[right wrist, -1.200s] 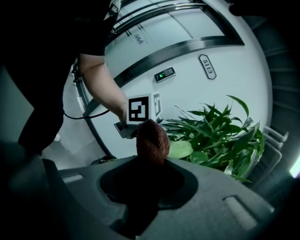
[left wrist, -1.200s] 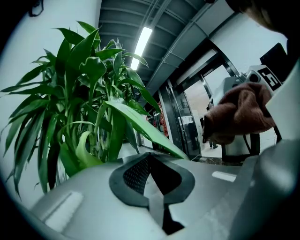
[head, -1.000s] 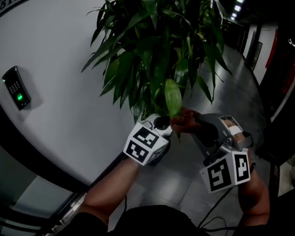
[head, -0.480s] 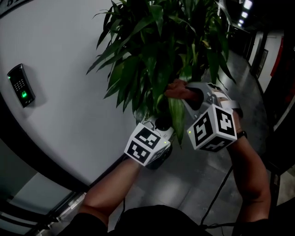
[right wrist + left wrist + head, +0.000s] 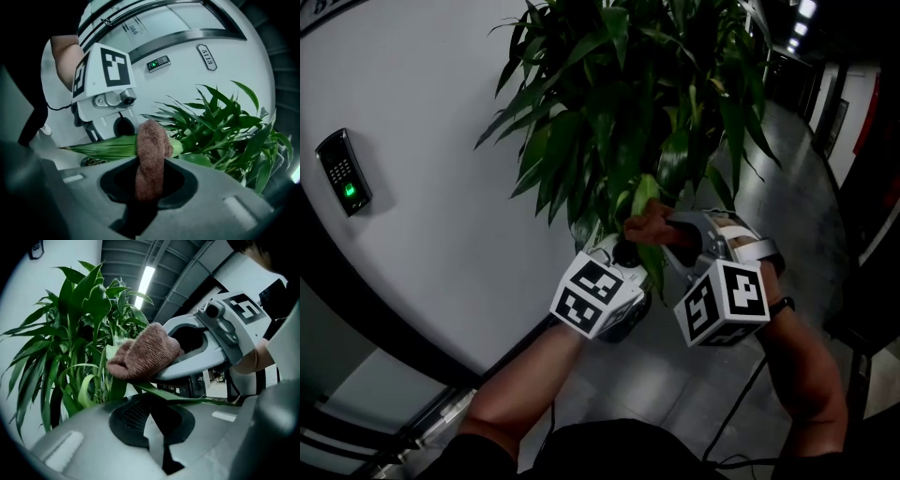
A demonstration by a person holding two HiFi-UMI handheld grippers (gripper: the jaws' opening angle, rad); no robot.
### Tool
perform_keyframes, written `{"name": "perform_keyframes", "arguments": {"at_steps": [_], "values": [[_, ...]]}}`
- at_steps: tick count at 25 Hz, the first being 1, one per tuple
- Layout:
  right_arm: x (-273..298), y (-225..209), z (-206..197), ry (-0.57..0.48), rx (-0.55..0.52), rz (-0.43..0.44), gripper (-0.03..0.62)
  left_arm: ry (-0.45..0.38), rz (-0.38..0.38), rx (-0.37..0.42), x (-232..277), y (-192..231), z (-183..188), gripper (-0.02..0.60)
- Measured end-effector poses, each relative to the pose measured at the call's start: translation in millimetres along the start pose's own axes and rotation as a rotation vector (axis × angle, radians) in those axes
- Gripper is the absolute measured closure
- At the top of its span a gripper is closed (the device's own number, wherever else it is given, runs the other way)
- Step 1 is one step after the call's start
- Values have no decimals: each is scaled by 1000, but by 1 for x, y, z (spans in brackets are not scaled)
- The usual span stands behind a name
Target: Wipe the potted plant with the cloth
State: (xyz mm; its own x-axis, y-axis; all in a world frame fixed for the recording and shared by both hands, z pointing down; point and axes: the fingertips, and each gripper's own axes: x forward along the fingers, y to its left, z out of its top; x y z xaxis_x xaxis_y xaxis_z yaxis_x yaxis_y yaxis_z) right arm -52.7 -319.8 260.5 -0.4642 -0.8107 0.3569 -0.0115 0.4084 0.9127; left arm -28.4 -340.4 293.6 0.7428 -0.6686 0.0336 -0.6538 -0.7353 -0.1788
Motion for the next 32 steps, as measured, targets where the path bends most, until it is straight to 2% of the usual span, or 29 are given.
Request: {"name": "perform_keyframes", "arguments": {"at_steps": [11, 21, 25, 32], "values": [[-23, 44, 3, -32, 58, 45, 523, 7, -26, -20, -2, -9, -4, 565], [-50, 74, 8, -70, 161, 77, 523, 21, -40, -60, -5, -15, -9, 564], [-57, 84, 7, -91, 192, 89, 523, 21, -30, -59, -9, -17, -7, 563], [-66, 105, 4, -138, 220, 139, 523, 39, 38, -65, -22, -12, -18, 563]]}}
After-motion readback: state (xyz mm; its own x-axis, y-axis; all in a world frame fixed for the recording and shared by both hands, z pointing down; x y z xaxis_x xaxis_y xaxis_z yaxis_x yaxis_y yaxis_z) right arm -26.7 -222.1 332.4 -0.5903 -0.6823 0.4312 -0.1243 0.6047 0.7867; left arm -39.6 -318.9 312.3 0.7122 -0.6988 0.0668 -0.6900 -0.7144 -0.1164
